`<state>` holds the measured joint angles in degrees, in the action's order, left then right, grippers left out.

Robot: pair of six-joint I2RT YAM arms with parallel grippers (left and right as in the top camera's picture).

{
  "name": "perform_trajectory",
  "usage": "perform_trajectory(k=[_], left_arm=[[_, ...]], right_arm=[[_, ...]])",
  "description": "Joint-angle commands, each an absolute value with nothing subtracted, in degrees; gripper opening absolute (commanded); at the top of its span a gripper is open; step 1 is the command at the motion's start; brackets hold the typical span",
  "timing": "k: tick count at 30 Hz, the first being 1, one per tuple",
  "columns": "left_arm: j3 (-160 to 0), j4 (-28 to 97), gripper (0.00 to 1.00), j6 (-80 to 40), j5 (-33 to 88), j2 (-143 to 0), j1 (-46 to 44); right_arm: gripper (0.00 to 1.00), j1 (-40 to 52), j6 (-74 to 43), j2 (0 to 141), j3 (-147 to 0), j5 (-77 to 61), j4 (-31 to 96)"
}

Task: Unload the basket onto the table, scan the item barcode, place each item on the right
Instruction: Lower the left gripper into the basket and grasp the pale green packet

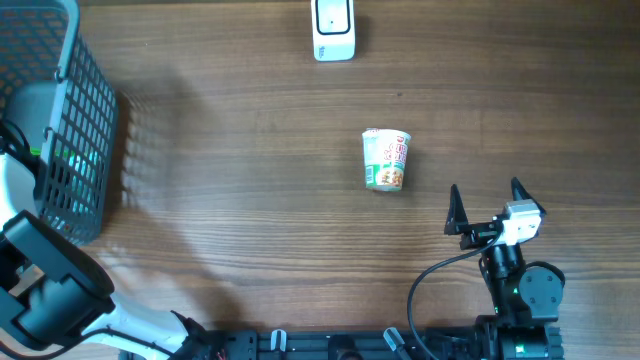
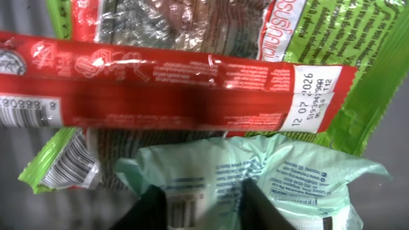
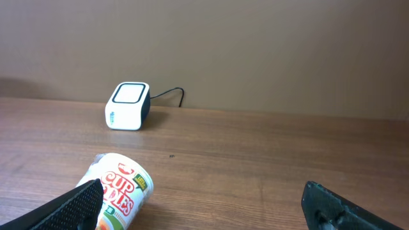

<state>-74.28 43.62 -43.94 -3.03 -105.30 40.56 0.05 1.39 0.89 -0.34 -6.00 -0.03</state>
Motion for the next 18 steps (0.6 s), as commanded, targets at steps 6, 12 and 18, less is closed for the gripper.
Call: perform_trajectory(k=[6, 12, 18], left_arm=[[-74.63, 43.88, 0.04, -43.77, -2.37, -97.03, 40.01], [-75.29, 41.65, 0.04, -43.77, -2.37, -89.78, 40.01], [-75.77, 35.86, 0.04, -43.79, -2.37, -81.45, 40.01]], right_arm=[[1.0, -0.23, 1.34, 0.54, -0.3, -6.07, -0.36], [1.0, -0.23, 1.37, 0.54, -0.3, -6.07, -0.36], [1.0, -0.23, 1.37, 0.54, -0.3, -6.09, -0.36]])
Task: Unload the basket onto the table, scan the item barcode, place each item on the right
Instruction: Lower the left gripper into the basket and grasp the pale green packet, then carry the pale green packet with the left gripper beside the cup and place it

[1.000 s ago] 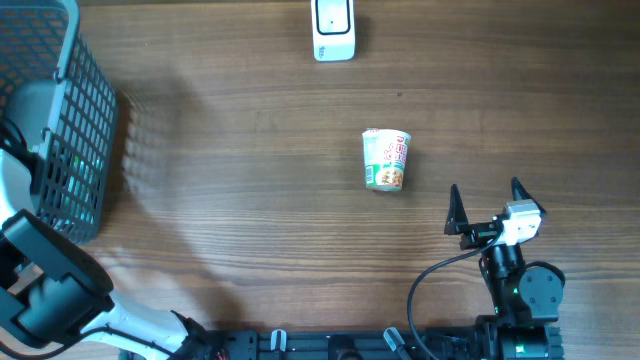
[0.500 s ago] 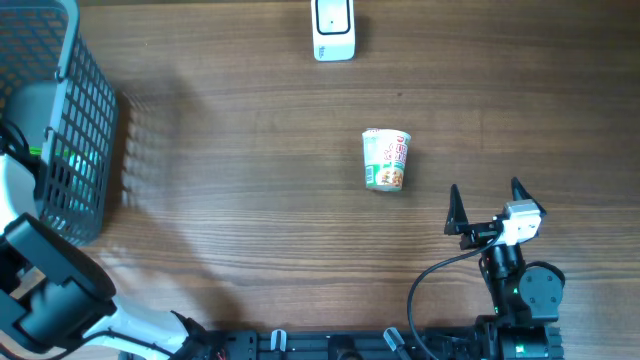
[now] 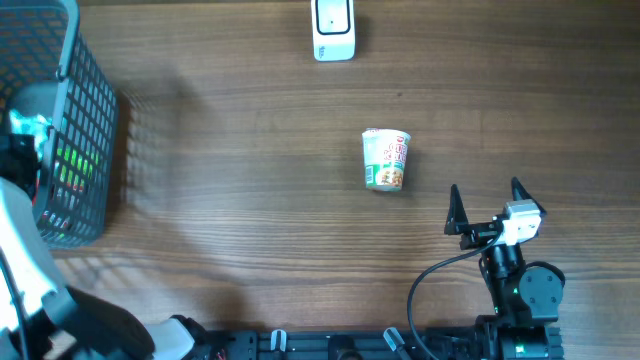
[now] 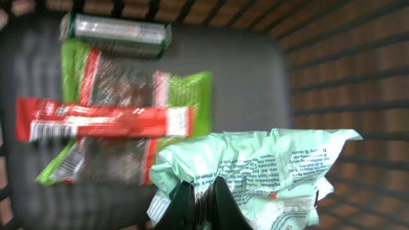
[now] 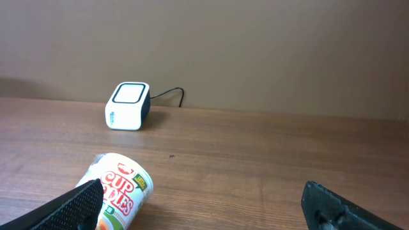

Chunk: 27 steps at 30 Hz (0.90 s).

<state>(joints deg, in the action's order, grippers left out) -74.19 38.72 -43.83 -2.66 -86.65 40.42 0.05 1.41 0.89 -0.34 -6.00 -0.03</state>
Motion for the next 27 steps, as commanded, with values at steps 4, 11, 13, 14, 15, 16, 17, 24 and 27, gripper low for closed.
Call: perform_trajectory(k=[4, 11, 13, 14, 15, 16, 17, 24, 27], left_arm=[[-78.63, 32.1, 0.04, -43.79, -2.39, -75.64, 40.01], [-81.67, 33.43, 0.04, -43.79, 3.7, -65.01, 38.68], [-81.67, 36.07, 0.04, -43.81, 6.39, -62.33, 36.77], [-81.67, 37.6, 0.04, -43.81, 7.53, -61.45, 35.68], [-81.67, 38.96, 0.04, -43.81, 8.43, -60.9, 34.63], [-81.67, 40.91, 0.04, -43.83, 9.39, -60.38, 32.95], [-81.67, 43.09, 0.04, -44.1, 9.82, -60.07, 30.92], [-81.19, 53.3, 0.04, -44.27, 9.28, -63.88, 12.75], [-78.91, 53.3, 0.04, -47.16, 4.89, -67.64, 4.16]], right_arm=[[1.0, -0.23, 1.37, 0.54, -0.3, -6.09, -0.36], [1.0, -0.23, 1.37, 0.54, -0.3, -6.07, -0.36], [1.0, -0.23, 1.37, 0.54, -0.3, -6.09, -0.36], [1.0, -0.23, 1.37, 0.54, -0.3, -6.07, -0.36], [1.0, -0.23, 1.37, 0.54, -0.3, -6.07, -0.36], [1.0, -0.23, 1.37, 0.54, -0.3, -6.07, -0.36], [1.0, -0.23, 1.34, 0.54, -0.3, -6.07, -0.36], [1.0, -0.23, 1.37, 0.54, -0.3, -6.09, -0.36], [1.0, -0.23, 1.37, 0.54, -0.3, -6.07, -0.36]])
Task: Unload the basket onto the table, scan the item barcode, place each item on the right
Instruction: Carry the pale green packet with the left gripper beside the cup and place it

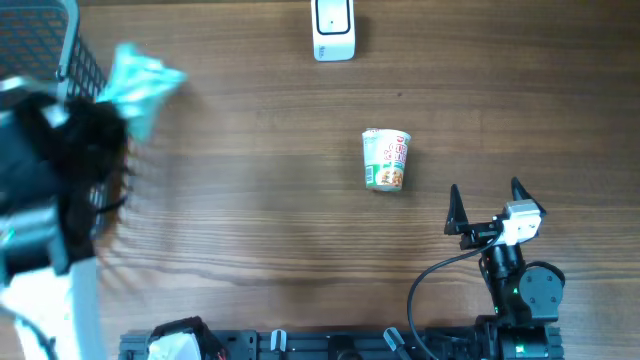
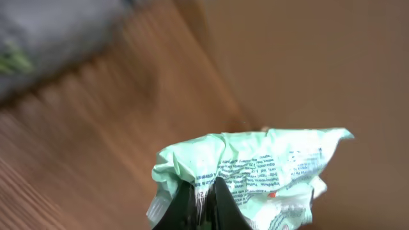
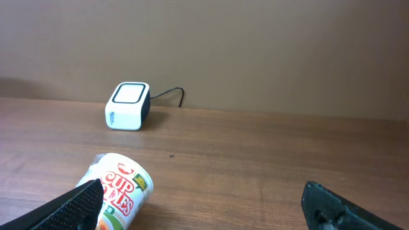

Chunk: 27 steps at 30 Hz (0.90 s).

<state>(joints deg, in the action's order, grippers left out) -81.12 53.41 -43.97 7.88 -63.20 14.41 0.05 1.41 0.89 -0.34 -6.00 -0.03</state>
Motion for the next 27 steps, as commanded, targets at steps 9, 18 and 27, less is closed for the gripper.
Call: perform_trajectory(k=[9, 18, 27], left_arm=[[-67.94, 40.82, 0.04, -68.9, -2.5, -85.86, -18.04], [-67.05, 27.2, 0.04, -80.27, -2.72, -103.44, -29.12], [-67.09, 25.61, 0.97, -77.32, -2.66, -102.76, -28.45]], right_arm=[[1.0, -0.23, 1.37, 0.54, -0.3, -6.07, -0.36], [1.0, -0.23, 1.37, 0.54, -0.3, -6.07, -0.36], [1.0, -0.23, 1.37, 0.54, -0.3, -6.07, -0.36]])
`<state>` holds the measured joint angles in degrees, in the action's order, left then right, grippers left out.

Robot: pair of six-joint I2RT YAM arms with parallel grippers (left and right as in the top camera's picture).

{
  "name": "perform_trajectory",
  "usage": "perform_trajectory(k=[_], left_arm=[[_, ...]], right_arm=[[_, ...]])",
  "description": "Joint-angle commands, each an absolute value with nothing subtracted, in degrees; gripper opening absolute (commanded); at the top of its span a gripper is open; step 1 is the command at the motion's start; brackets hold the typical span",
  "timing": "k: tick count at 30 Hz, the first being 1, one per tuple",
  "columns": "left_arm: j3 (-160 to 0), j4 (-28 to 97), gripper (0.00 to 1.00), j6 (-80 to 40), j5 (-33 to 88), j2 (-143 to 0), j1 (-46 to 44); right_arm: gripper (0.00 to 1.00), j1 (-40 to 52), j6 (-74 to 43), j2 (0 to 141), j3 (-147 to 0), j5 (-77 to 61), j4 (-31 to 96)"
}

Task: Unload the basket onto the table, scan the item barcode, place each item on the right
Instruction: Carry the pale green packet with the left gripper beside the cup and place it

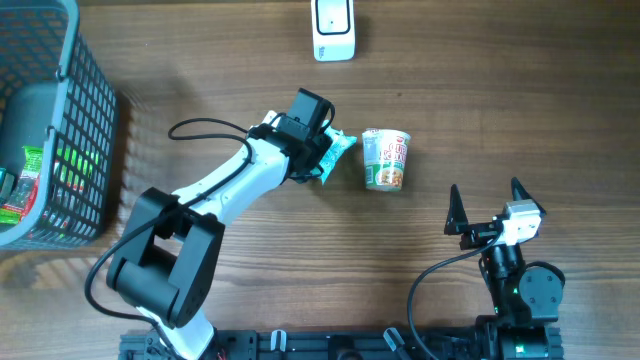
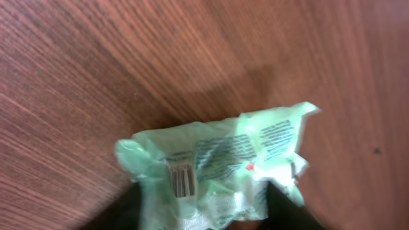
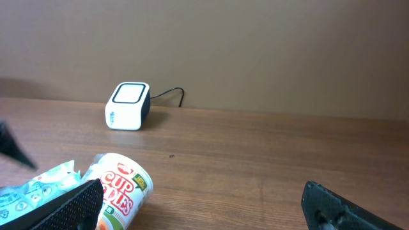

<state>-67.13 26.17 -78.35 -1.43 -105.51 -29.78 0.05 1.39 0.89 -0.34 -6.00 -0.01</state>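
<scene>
A pale green packet [image 1: 339, 150] [image 2: 217, 153] lies on the wooden table just left of a toppled cup of noodles [image 1: 386, 159] [image 3: 120, 184]; its barcode [image 2: 183, 179] faces up. My left gripper [image 1: 318, 148] [image 2: 204, 214] is over the packet's near end, open, a finger on each side. The white scanner [image 1: 333, 30] [image 3: 127, 105] stands at the far edge. My right gripper [image 1: 485, 192] [image 3: 201, 207] rests open near the front right, holding nothing. The packet's corner [image 3: 32, 188] shows in the right wrist view too.
A grey wire basket [image 1: 95, 120] stands at the left edge, with other packets [image 1: 20, 190] inside. The scanner's cable [image 3: 167, 96] runs back along the wall. Bare wood lies between the cup and the right gripper.
My left arm has moved from beside the basket to the table's middle. The gripper, then shut on the green packet in the air, is now open with the packet on the table beside the cup.
My left gripper was open inside the basket around the green packet's edge. Then it was shut on the packet above the basket floor, then it held it clear outside the basket. Now the packet lies released beside the cup. The right arm stayed still throughout.
</scene>
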Motion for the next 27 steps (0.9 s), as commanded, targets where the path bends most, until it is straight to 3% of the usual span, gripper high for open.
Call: perform_trajectory(k=[1, 6, 8, 9, 11, 16, 23, 27], left_arm=[[-67.09, 24.88, 0.96, -74.19, -2.68, -101.43, -28.03], [-67.09, 24.34, 0.99, -67.05, -3.25, -96.01, -27.57], [-67.09, 24.34, 0.92, -63.22, -3.55, -94.54, -27.57], [-67.09, 24.4, 0.73, -60.14, -3.46, -94.35, -27.64], [-67.07, 24.82, 0.04, -56.99, -3.29, -95.0, -27.92], [-67.07, 25.1, 0.04, -48.51, -3.29, -99.77, -29.47], [-67.07, 26.55, 0.04, -48.38, -1.87, -105.91, -29.5], [-67.07, 31.94, 0.11, -48.36, -0.32, -108.03, -29.52]], right_arm=[[1.0, -0.23, 1.37, 0.54, -0.3, -6.07, -0.36], [1.0, -0.23, 1.37, 0.54, -0.3, -6.09, -0.36], [0.99, -0.23, 1.37, 0.54, -0.3, -6.07, -0.36], [1.0, -0.23, 1.37, 0.54, -0.3, -6.09, -0.36], [1.0, -0.23, 1.37, 0.54, -0.3, -6.07, -0.36], [1.0, -0.23, 1.37, 0.54, -0.3, -6.09, -0.36], [1.0, -0.23, 1.37, 0.54, -0.3, -6.07, -0.36], [1.0, -0.23, 1.34, 0.54, -0.3, -6.09, -0.36]])
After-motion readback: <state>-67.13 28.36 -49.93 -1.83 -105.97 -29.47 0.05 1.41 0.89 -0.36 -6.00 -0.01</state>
